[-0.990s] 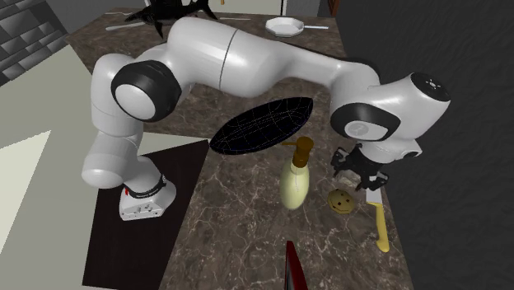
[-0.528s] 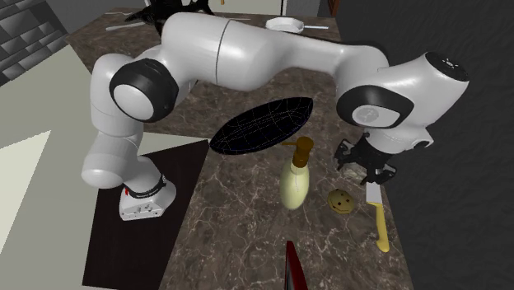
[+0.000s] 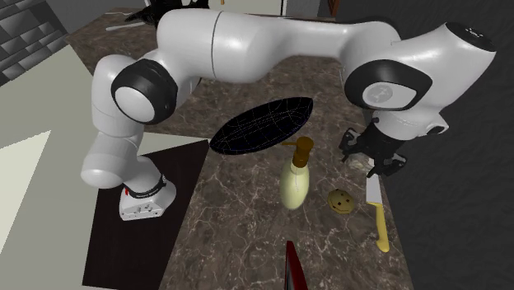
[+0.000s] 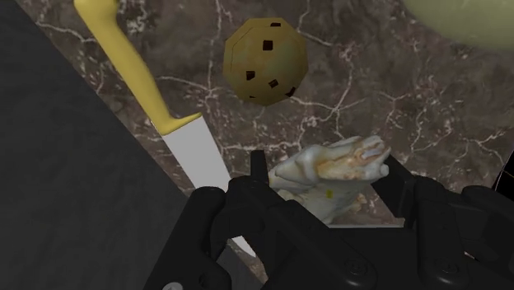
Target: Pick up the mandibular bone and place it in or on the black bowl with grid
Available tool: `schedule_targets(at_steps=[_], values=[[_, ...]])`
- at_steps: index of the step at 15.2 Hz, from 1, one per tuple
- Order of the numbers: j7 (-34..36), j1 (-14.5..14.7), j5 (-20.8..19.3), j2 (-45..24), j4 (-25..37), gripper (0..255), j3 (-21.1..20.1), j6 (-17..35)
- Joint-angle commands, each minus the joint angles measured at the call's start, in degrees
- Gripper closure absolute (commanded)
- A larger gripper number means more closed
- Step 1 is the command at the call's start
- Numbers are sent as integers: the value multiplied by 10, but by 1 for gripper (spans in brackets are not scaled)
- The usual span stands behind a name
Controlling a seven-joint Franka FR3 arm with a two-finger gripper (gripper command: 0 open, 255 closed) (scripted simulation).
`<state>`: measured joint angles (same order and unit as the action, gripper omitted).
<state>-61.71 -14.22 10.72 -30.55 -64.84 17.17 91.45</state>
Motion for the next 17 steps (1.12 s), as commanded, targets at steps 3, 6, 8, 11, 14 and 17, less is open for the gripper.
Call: schedule_targets(at_steps=[3,6,8,11,14,17], values=[[2,-6,2,-9,47,255,0,-38],[5,-13,5,-21,90,255,-1,-69],[6,-18,7,-31,124,255,-2,-92],[10,-29,13,-54,187,255,-4,-131],[18,10,-6,29,52,255,3,-80],[41,51,-30,119,-81,255,3,-33]])
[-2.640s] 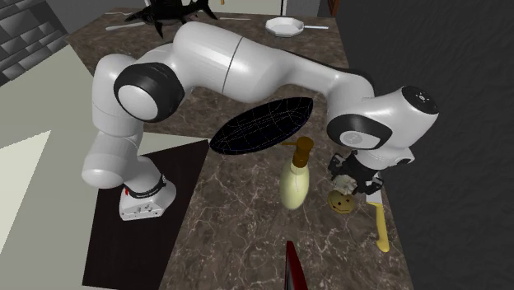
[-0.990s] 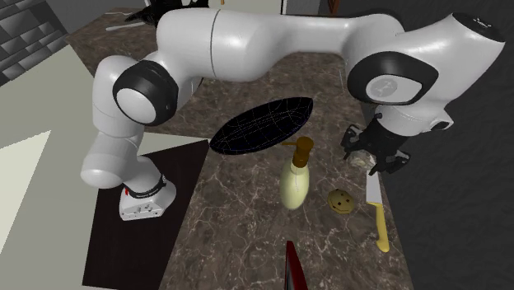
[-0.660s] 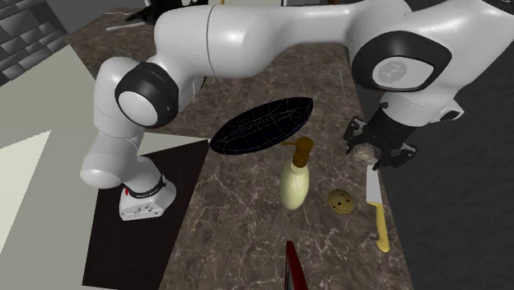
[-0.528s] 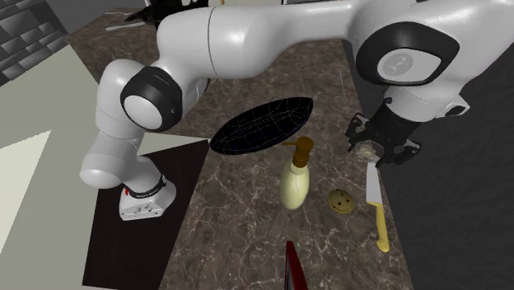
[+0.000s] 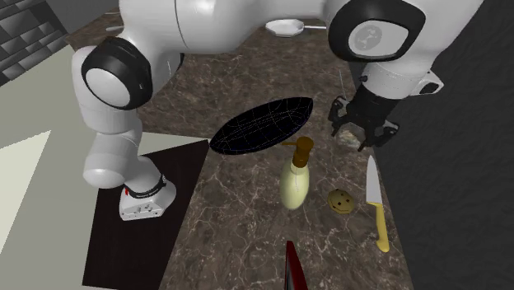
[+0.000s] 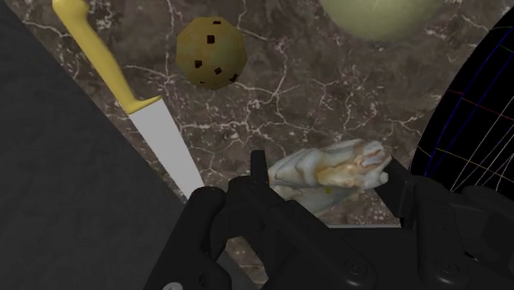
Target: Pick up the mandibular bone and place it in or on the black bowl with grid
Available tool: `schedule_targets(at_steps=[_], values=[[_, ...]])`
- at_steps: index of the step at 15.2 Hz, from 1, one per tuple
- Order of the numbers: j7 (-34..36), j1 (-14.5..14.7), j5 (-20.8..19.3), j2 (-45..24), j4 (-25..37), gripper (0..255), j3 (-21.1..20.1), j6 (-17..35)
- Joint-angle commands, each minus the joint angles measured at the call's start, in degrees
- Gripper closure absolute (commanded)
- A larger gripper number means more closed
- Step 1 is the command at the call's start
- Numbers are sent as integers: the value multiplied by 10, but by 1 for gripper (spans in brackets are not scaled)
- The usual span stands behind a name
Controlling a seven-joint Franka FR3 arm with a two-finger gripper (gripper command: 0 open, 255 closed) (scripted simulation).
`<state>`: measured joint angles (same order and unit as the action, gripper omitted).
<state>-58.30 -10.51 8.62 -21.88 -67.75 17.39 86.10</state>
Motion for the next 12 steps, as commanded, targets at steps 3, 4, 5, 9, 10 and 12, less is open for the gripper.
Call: schedule_targets(at_steps=[3,4,5,9,10,12], values=[[37,45,-30,107,-152,255,-7,51],[48,54,-37,129,-181,255,-10,59],[59,62,-43,151,-209,255,-14,66],[106,88,-62,232,-304,255,-35,87],[118,94,-66,250,-326,255,-41,90],[143,104,-72,286,-365,255,-54,96]])
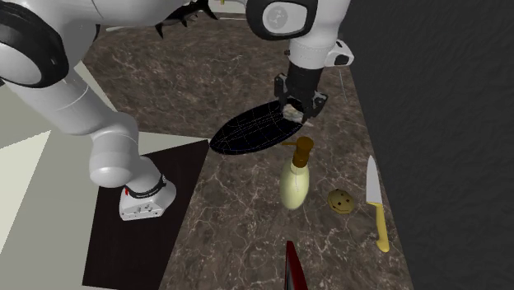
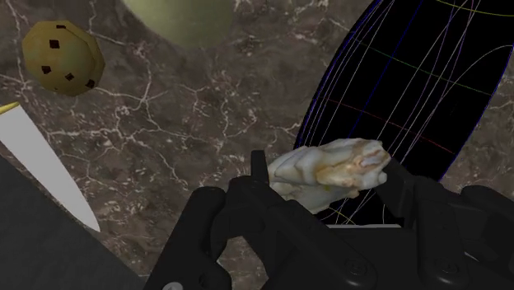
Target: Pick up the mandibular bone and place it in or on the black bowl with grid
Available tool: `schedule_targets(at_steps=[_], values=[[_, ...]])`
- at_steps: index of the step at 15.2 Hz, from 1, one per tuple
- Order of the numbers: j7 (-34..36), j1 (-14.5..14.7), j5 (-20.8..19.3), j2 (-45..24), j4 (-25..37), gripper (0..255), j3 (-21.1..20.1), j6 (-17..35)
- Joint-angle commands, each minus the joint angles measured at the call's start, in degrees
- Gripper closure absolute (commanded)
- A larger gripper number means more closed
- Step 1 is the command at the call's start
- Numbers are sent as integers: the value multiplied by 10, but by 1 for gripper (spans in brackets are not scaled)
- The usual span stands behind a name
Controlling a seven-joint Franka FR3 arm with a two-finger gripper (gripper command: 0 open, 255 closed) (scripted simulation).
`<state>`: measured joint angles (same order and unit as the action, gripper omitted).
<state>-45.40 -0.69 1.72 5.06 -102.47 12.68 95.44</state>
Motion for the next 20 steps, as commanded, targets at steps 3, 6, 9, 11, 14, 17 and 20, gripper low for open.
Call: schedule_targets(at_steps=[3,6,9,11,14,17,20], values=[[50,19,-8,66,-70,255,-28,7],[87,31,-8,112,-116,255,-52,9],[114,40,-5,144,-154,255,-71,16],[114,40,-5,145,-170,255,-71,31],[113,40,-5,145,-194,255,-70,54],[112,39,-5,145,-216,255,-70,77],[111,39,-5,143,-238,255,-70,101]])
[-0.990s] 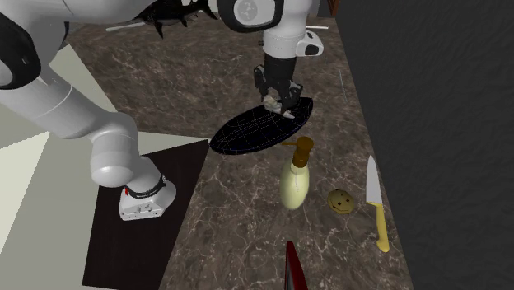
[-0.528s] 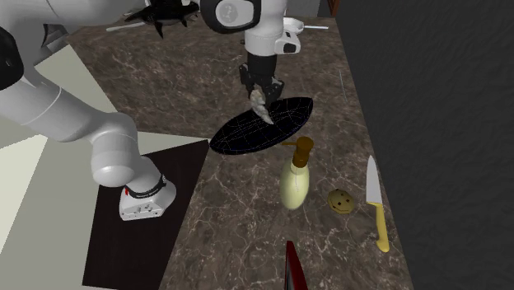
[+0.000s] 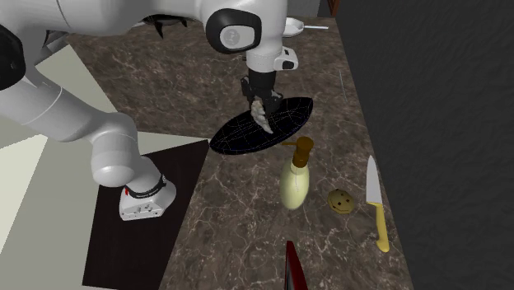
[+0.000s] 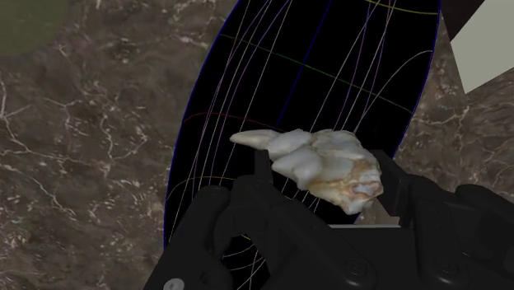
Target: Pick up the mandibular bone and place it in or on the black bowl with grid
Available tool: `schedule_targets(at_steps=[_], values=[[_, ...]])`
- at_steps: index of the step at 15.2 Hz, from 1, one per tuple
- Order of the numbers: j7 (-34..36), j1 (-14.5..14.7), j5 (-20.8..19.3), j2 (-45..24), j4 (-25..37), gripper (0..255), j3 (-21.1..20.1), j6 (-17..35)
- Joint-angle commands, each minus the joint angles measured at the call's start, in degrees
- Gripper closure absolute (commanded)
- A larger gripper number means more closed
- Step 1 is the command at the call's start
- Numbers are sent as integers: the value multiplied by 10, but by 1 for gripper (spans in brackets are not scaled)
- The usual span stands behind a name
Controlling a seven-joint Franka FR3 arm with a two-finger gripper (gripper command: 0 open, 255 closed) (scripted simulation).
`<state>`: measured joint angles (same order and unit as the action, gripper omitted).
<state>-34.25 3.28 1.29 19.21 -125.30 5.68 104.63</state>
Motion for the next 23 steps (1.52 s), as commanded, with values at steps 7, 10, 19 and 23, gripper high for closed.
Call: schedule_targets(at_steps=[7,10,19,23], values=[[-2,-1,0,-1,-27,255,1,29],[-2,0,0,-1,-27,255,1,29],[-2,-1,-1,2,28,0,2,-29],[-2,-1,-1,2,43,0,2,-44]])
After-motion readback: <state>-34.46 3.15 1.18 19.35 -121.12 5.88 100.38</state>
